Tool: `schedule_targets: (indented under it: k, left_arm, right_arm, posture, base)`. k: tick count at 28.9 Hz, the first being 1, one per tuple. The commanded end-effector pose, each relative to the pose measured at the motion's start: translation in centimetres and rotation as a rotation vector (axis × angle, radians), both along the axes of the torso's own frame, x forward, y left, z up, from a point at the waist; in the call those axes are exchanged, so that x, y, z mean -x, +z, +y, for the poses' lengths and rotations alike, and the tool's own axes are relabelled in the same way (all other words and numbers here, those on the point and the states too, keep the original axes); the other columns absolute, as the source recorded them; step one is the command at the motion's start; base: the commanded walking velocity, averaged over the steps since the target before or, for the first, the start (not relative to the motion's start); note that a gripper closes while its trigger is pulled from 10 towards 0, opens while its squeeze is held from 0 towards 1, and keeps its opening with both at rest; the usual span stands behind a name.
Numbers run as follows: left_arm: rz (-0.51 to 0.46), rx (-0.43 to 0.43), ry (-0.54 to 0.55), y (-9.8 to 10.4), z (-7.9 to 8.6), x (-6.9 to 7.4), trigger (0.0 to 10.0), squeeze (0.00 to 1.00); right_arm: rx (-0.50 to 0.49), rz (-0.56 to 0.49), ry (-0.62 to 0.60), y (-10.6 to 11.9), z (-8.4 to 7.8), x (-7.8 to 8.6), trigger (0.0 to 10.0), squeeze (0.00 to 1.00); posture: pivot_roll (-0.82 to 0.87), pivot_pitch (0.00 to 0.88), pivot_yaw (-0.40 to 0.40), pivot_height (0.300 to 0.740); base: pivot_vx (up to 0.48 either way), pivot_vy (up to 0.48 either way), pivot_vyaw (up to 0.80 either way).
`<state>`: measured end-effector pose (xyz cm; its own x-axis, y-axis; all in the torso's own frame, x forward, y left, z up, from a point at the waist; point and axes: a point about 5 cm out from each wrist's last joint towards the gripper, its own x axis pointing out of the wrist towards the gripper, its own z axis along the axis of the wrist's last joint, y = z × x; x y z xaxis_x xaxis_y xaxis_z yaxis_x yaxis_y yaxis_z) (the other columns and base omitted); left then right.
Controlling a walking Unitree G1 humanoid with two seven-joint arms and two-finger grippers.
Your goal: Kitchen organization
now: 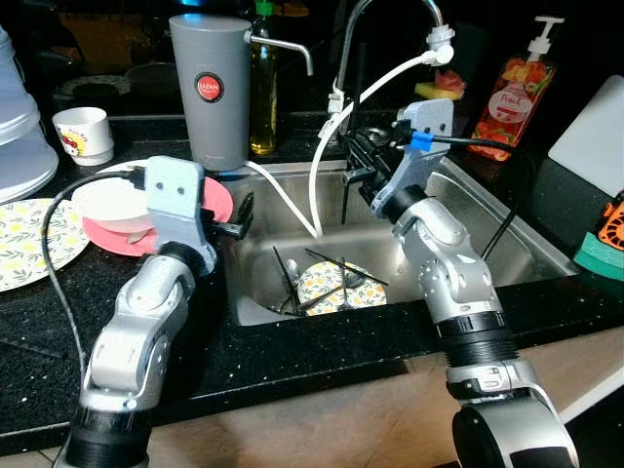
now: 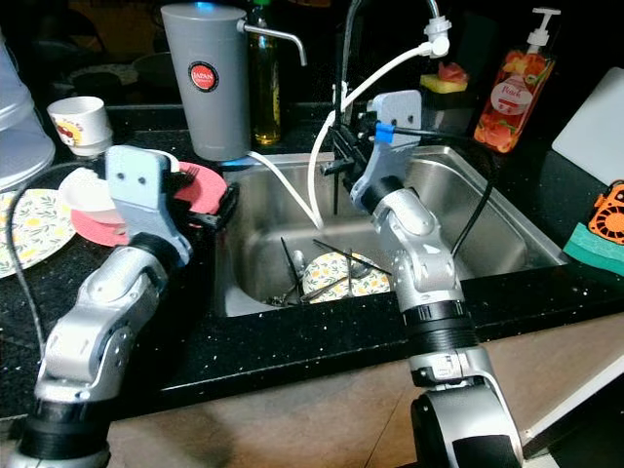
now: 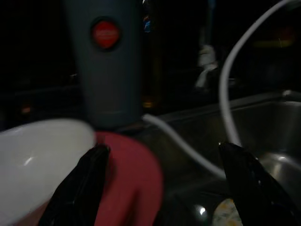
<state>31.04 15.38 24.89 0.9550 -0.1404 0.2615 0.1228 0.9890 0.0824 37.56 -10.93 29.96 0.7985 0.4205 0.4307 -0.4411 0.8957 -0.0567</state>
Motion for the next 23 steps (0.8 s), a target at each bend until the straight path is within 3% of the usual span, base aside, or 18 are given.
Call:
schedule_targets:
  k: [1,5,12,15,16,21,23]
  left_arm:
    - [0.038,-0.004,0.019,-0.7,-0.1,0.2,10.0,0.0]
    - [0.086,-0.015,0.071,-1.7,0.6,0.4,10.0,0.0]
    - [0.071,-0.027,0.071,-2.1,1.1,0.6,10.0,0.0]
    - [0.099,-0.021,0.041,-2.2,0.9,0.6,10.0,0.0]
    - [0.111,-0.013,-0.026,-2.1,0.4,0.8,10.0,0.0]
    - [0.125,-0.023,-0.207,-1.5,-0.8,1.3,10.0,0.0]
    - [0.15,-0.135,-0.336,-1.2,-1.7,1.6,10.0,0.0]
  right_arm:
    - [0.01,0.001,0.007,-0.4,0.0,0.0,0.0,0.0]
    - [0.027,0.007,0.03,-0.6,0.3,-0.1,0.0,0.0]
    - [0.073,0.034,0.046,-1.8,0.7,-0.3,0.0,0.0]
    - [0.174,0.128,0.053,-3.6,0.7,-0.7,0.0,0.0]
    - [0.275,0.204,0.057,-5.7,0.6,-0.9,0.0,0.0]
    - [0.35,0.271,0.06,-8.0,0.2,-1.1,0.0,0.0]
    - [0.372,0.288,0.058,-8.6,0.0,-1.2,0.0,0.0]
  posture:
    - [-0.01,0.098,-0.041,0.74]
    - [-0.01,0.099,-0.04,0.74]
    - [0.0,0.094,-0.042,0.74]
    - [0.0,0.091,-0.042,0.74]
    - [0.0,0.091,-0.042,0.74]
    - [0.0,0.081,-0.046,0.74]
    - [0.0,0.076,-0.049,0.74]
  base:
    - [0.0,0.0,0.0]
    - [0.0,0.0,0.0]
    - [0.0,0.0,0.0]
    - [0.0,0.0,0.0]
    - [0.0,0.0,0.0]
    - [0.0,0.0,0.0]
    - [0.0,0.0,0.0]
